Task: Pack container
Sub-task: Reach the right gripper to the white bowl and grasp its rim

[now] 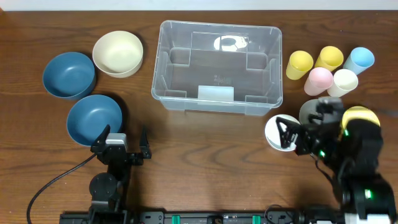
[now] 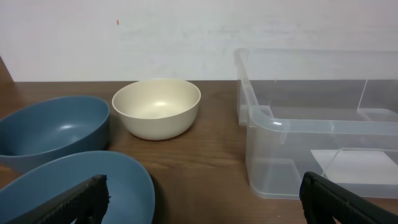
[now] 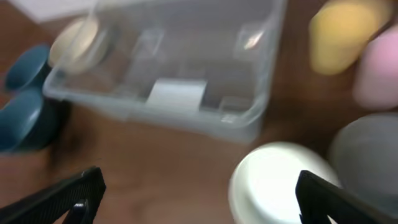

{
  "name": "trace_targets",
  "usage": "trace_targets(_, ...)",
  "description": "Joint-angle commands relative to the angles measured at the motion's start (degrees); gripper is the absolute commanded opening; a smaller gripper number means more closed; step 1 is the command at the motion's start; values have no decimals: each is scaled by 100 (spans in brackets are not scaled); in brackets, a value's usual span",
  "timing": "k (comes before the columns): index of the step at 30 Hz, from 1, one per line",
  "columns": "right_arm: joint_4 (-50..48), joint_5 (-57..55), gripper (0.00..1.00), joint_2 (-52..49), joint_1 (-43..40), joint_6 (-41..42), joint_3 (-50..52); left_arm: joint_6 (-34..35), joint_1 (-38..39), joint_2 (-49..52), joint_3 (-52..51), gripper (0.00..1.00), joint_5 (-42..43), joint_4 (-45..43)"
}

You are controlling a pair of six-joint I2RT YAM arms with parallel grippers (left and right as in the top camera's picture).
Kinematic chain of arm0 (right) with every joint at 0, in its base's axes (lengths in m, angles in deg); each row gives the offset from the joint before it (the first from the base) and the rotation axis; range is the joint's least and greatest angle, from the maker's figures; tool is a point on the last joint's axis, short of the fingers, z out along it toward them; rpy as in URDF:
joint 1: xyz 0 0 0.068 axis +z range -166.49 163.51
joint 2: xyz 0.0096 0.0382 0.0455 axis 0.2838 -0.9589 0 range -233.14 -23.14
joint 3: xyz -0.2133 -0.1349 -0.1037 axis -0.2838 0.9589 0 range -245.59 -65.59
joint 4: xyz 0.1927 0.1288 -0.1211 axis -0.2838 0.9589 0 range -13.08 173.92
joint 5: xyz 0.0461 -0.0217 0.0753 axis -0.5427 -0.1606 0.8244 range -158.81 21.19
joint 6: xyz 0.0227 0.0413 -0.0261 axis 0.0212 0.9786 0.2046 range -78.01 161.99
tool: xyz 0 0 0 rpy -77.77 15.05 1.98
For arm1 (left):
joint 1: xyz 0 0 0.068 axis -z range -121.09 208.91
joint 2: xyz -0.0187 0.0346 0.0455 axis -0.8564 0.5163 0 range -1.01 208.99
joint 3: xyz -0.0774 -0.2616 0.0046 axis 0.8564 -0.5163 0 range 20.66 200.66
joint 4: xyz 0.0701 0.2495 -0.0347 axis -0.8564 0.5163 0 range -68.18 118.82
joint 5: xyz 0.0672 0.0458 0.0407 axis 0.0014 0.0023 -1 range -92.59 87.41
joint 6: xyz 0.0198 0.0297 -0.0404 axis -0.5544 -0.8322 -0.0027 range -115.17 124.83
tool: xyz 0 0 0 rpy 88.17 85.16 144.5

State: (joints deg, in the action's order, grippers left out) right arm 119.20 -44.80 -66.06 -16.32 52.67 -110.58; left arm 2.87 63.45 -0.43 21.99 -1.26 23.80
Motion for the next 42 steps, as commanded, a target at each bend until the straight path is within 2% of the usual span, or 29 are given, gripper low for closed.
trace_targets(1, 352, 754, 99, -461, -55, -66, -81, -81, -28, -35, -109, 98, -63, 210)
trace_targets(5, 776, 431, 99, -935, -55, -214, -81, -81, -28, -35, -109, 98, -63, 212)
trace_targets(7, 1043, -361, 92, -1115, -55, 492, -81, -81, -28, -35, -109, 98, -61, 210)
trace_targets(12, 1867, -2542, 87, -1287, -55, 2465, 2, -81, -28, -35, -109, 98, -61, 212)
trace_targets(18, 1591, -3410, 89, -1285, -55, 3565, 623, -81, -28, -35, -109, 98, -63, 210)
trace_targets(28, -476, -3182, 77, -1298, -52, 3552, 1840, -81, -28, -35, -109, 98, -63, 210)
trace_targets(35, -1084, -3101, 75, -1379, -52, 3547, 2037, -81, -28, -35, -109, 98, -63, 210)
trace_targets(42, -1641, -2780, 71, -1967, -46, 3373, 2041, -81, -28, -35, -109, 98, -63, 210)
